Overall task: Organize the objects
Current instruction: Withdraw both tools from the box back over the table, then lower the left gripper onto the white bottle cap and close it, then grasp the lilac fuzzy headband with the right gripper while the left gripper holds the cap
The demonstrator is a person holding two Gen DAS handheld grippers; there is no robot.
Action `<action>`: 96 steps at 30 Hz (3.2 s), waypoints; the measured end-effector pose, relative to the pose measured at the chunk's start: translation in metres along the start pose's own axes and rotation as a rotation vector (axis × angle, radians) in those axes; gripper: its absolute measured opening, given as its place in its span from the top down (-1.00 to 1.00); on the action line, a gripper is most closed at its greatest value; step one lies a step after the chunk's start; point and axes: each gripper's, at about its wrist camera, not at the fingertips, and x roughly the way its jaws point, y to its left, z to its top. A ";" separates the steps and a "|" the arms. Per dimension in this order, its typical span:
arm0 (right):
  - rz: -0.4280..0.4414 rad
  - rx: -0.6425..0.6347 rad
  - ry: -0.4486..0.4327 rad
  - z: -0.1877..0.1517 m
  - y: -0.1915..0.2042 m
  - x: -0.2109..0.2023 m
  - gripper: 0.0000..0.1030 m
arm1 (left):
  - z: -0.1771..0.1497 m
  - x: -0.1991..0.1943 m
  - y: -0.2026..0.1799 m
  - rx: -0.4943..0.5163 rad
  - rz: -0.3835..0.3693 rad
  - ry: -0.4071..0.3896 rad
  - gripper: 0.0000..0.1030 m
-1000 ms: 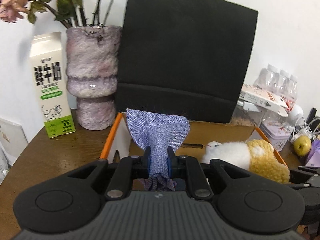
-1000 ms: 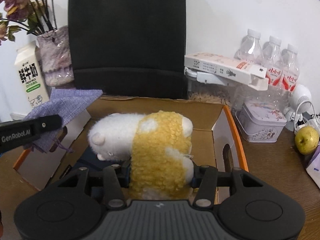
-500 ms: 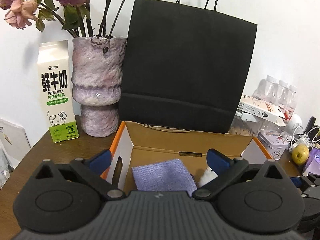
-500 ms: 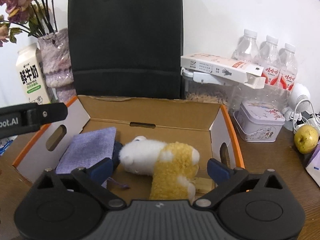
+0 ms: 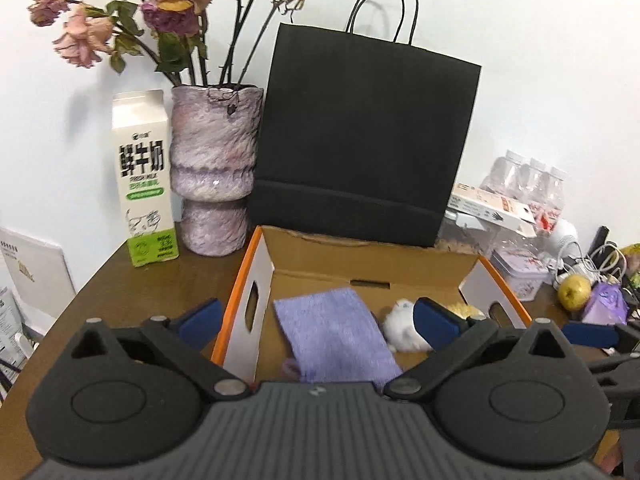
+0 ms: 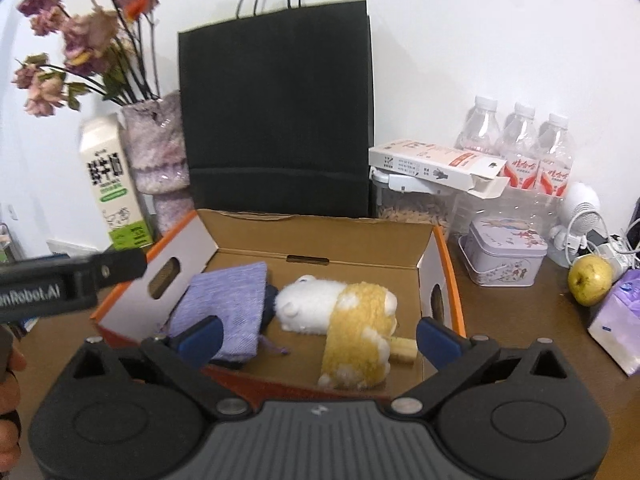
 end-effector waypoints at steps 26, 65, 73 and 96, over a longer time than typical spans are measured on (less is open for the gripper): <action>-0.020 -0.084 -0.117 -0.142 0.042 -0.218 -1.00 | -0.108 -0.224 0.015 -0.017 0.006 -0.018 -1.00; -0.008 -0.094 -0.106 -0.245 0.018 -0.237 -1.00 | -0.216 -0.211 0.001 0.064 -0.026 0.160 -1.00; -0.003 -0.090 -0.115 -0.244 0.006 -0.219 -1.00 | -0.218 -0.183 -0.006 0.086 -0.022 0.180 -1.00; -0.041 -0.108 -0.148 -0.238 -0.003 -0.190 -1.00 | -0.210 -0.151 -0.023 0.109 -0.005 0.103 0.22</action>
